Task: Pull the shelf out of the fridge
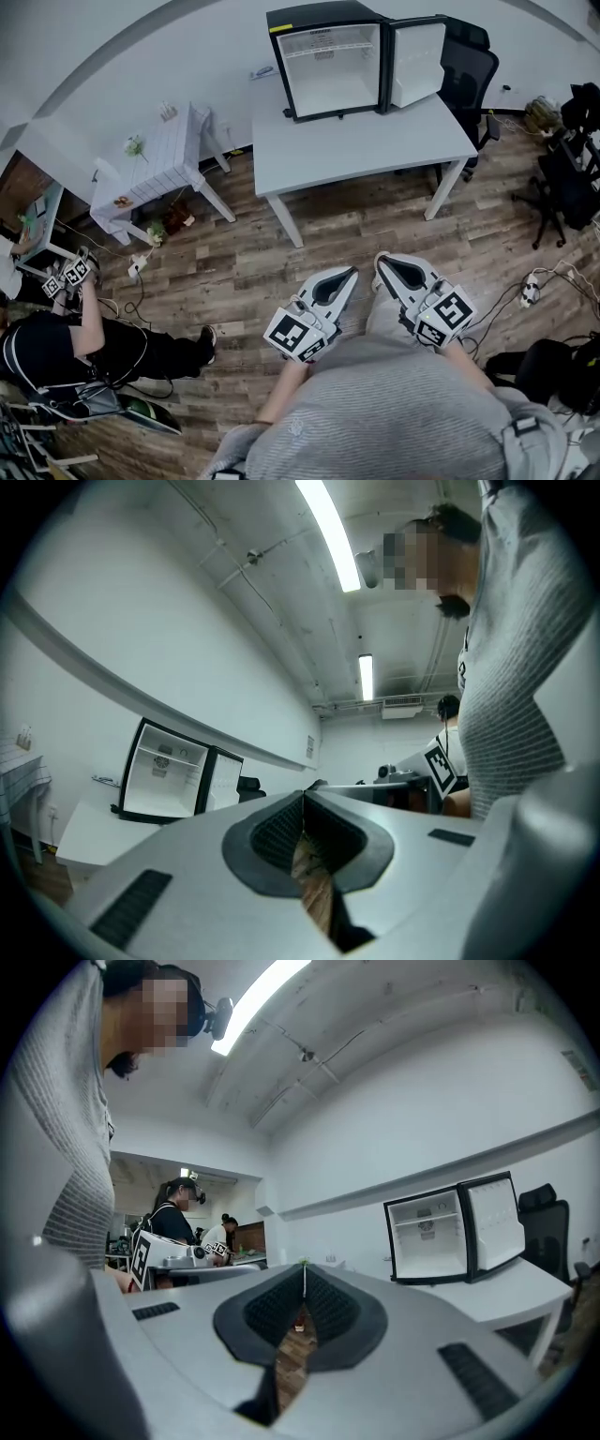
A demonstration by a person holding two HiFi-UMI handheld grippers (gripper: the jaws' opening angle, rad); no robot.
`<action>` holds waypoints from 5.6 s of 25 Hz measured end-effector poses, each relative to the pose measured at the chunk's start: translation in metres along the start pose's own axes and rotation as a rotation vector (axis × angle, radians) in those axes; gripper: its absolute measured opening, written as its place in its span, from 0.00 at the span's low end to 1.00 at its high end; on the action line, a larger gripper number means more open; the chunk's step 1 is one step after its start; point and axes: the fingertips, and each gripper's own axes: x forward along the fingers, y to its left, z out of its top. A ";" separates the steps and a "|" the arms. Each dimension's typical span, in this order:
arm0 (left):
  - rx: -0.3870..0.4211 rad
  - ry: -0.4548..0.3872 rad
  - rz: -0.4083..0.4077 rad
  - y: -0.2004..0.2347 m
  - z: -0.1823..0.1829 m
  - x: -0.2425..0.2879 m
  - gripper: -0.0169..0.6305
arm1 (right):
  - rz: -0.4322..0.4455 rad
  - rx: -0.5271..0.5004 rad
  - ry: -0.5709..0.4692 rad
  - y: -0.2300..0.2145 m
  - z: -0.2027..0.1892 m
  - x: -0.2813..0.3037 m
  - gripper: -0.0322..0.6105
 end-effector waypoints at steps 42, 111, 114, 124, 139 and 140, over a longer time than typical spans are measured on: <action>0.056 -0.004 0.096 0.334 0.054 0.366 0.04 | 0.096 -0.079 -0.113 -0.428 0.108 0.245 0.07; -0.078 0.089 0.108 0.486 0.025 0.328 0.04 | -0.319 -1.565 0.480 -0.586 0.033 0.552 0.21; -0.080 0.093 0.105 0.487 0.025 0.329 0.04 | -0.324 -1.586 0.489 -0.588 0.036 0.558 0.22; -0.085 0.084 0.088 0.495 0.027 0.335 0.04 | -0.310 -1.585 0.571 -0.600 0.019 0.559 0.26; -0.068 0.089 0.035 0.485 0.029 0.346 0.05 | -0.338 -1.531 0.546 -0.614 0.026 0.604 0.28; -0.072 0.091 0.040 0.485 0.029 0.345 0.05 | -0.335 -1.534 0.544 -0.614 0.025 0.607 0.28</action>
